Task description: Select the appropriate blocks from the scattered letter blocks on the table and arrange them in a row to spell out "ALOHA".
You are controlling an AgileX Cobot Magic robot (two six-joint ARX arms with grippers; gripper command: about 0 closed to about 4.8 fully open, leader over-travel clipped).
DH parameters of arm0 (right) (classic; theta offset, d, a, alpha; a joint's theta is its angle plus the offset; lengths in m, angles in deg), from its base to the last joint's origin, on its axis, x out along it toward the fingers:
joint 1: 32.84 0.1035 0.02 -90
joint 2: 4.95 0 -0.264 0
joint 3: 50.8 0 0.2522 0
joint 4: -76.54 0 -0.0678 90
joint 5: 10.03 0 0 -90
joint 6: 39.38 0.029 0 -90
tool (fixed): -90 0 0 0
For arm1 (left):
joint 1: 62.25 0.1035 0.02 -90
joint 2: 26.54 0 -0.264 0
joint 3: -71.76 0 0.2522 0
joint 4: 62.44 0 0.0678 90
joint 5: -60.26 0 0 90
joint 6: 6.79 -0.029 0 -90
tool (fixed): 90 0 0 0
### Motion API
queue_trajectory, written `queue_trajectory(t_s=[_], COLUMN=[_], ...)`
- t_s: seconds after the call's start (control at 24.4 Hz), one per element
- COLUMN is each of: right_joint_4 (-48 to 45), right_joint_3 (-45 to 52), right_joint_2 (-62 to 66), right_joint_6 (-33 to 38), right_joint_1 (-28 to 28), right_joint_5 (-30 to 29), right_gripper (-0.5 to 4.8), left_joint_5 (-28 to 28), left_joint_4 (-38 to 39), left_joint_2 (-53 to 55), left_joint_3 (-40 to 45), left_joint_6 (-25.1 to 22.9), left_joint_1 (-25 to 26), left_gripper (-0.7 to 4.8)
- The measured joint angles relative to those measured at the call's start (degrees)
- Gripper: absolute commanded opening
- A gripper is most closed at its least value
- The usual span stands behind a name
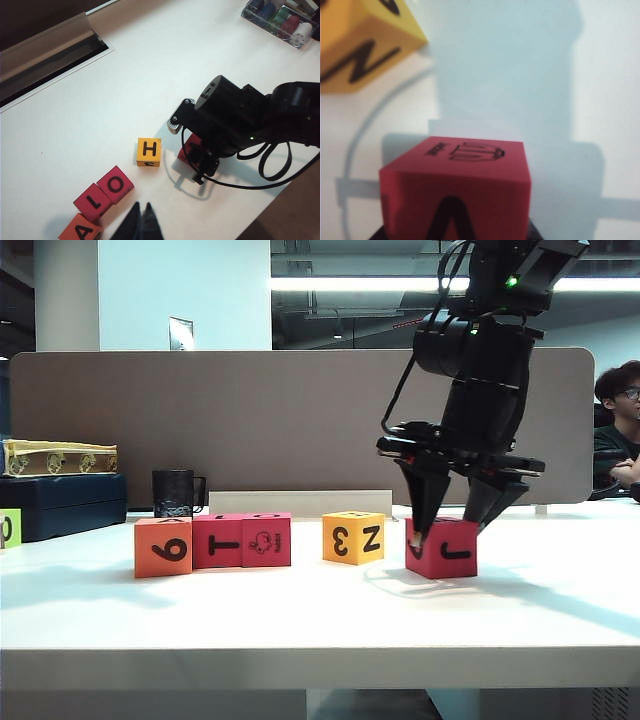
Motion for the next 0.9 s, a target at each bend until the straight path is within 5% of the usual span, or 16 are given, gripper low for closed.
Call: queue_trajectory(t_s=[0.66, 0.78, 0.82, 0.9], right_joint_4=[-12.7, -13.2, -13.2, -13.2], right_joint_3=[0.6, 0.6, 0.6, 0.6], right_joint_2=[1.3, 1.3, 1.3, 1.3], right_joint_6=[1.9, 1.9, 1.9, 2.0], right_joint_1=[0.3, 0.3, 0.3, 0.3], right_joint_5=[-1.5, -1.5, -1.5, -1.5], right_gripper=[2.15, 2.74, 3.4, 3.52], left_joint_5=[0.0, 0.0, 0.0, 0.0], left_joint_4=[0.0, 0.0, 0.0, 0.0], left_joint_2=[0.0, 0.0, 0.0, 0.0], left_joint_3=[0.0, 0.0, 0.0, 0.0], left_joint_6=[0.0, 0.0, 0.0, 0.0], left_joint_1=[0.0, 0.0, 0.0, 0.0], left_gripper=[-0.06, -0.06, -0.06, -0.06])
